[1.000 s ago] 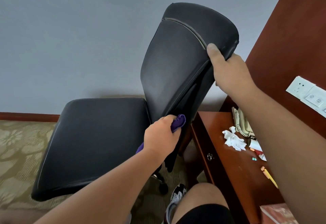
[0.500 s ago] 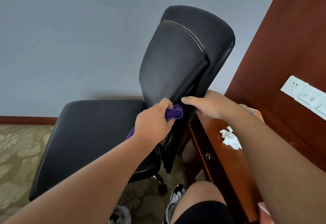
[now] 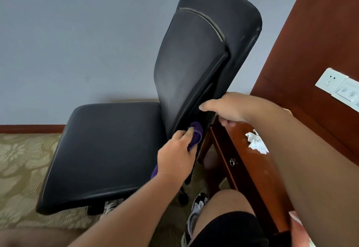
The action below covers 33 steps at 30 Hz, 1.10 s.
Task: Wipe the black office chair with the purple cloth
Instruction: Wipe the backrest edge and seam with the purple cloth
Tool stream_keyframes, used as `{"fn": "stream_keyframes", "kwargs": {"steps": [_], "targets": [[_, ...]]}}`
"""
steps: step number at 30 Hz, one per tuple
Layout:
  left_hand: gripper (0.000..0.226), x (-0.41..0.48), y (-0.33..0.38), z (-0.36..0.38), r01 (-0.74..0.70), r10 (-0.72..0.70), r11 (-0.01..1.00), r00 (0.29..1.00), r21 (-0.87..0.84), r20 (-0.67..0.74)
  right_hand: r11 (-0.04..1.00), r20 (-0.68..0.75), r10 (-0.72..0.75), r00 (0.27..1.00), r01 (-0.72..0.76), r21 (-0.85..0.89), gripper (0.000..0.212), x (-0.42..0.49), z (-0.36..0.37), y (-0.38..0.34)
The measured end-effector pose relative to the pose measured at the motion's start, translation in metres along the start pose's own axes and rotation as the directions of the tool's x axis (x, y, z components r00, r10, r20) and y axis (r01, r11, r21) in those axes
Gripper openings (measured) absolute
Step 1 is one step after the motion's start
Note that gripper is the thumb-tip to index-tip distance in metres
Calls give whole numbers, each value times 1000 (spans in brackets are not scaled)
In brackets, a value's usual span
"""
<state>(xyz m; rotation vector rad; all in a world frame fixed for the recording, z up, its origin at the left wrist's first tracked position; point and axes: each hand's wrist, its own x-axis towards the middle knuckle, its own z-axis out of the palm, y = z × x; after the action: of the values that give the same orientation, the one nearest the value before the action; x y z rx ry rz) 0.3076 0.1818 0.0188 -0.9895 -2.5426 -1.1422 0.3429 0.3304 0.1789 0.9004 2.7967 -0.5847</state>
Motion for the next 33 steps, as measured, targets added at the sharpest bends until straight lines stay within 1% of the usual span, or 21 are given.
{"fn": "stream_keyframes", "kwargs": {"steps": [2, 4, 7, 9, 11, 13, 15, 17, 19, 23, 24, 25, 27, 29, 31, 33], "targets": [[45, -8, -3, 9, 45, -45, 999, 999, -7, 20, 1000, -5, 3, 1000, -3, 23, 68, -2, 4, 0], [46, -10, -10, 10, 53, -55, 998, 997, 29, 59, 999, -8, 13, 1000, -13, 38, 67, -5, 6, -2], [43, -12, -18, 4, 54, -70, 992, 988, 116, 138, 999, -17, 32, 999, -32, 34, 65, -12, 6, -9], [38, -12, -18, -1, 71, -98, 987, 976, 145, 192, 998, -20, 44, 999, -43, 41, 63, -18, 5, -12], [27, -10, -15, -7, 111, -123, 991, 972, 71, 200, 997, -18, 45, 999, -44, 56, 61, -22, 5, -14], [19, -8, -8, -14, 147, -134, 986, 981, -85, 138, 997, -19, 39, 999, -37, 70, 57, -27, 6, -17], [24, -8, -1, -18, 131, -124, 970, 991, -205, 47, 997, -24, 19, 1000, -17, 80, 53, -31, 8, -20], [29, -11, 0, -16, 113, -116, 963, 993, -245, 2, 995, -27, 1, 1000, 2, 100, 51, -34, 10, -22], [28, -17, -9, -10, 119, -117, 972, 993, -201, 24, 992, -16, -3, 1000, 5, 124, 51, -36, 12, -22], [29, -33, -40, 4, 160, -168, 986, 963, 52, 209, 984, 19, -17, 1000, 13, 178, 52, -37, 14, -23], [28, -38, -45, 6, 181, -194, 981, 952, 77, 237, 984, 15, -17, 1000, 14, 176, 52, -36, 15, -24], [27, -42, -48, 7, 213, -223, 975, 944, 67, 243, 985, 9, -14, 1000, 12, 171, 51, -36, 15, -25], [23, -45, -47, 6, 289, -276, 956, 939, -39, 206, 986, -3, 1, 1000, 0, 168, 51, -35, 17, -24], [22, -41, -39, 0, 322, -299, 928, 944, -189, 142, 984, -4, 8, 1000, -7, 179, 51, -36, 19, -24], [24, -31, -25, -9, 280, -273, 912, 960, -301, 66, 981, -6, 5, 1000, -4, 196, 51, -36, 20, -25], [23, -22, -13, -18, 211, -223, 913, 975, -350, 6, 978, -10, 13, 1000, -11, 208, 48, -36, 20, -26]]}}
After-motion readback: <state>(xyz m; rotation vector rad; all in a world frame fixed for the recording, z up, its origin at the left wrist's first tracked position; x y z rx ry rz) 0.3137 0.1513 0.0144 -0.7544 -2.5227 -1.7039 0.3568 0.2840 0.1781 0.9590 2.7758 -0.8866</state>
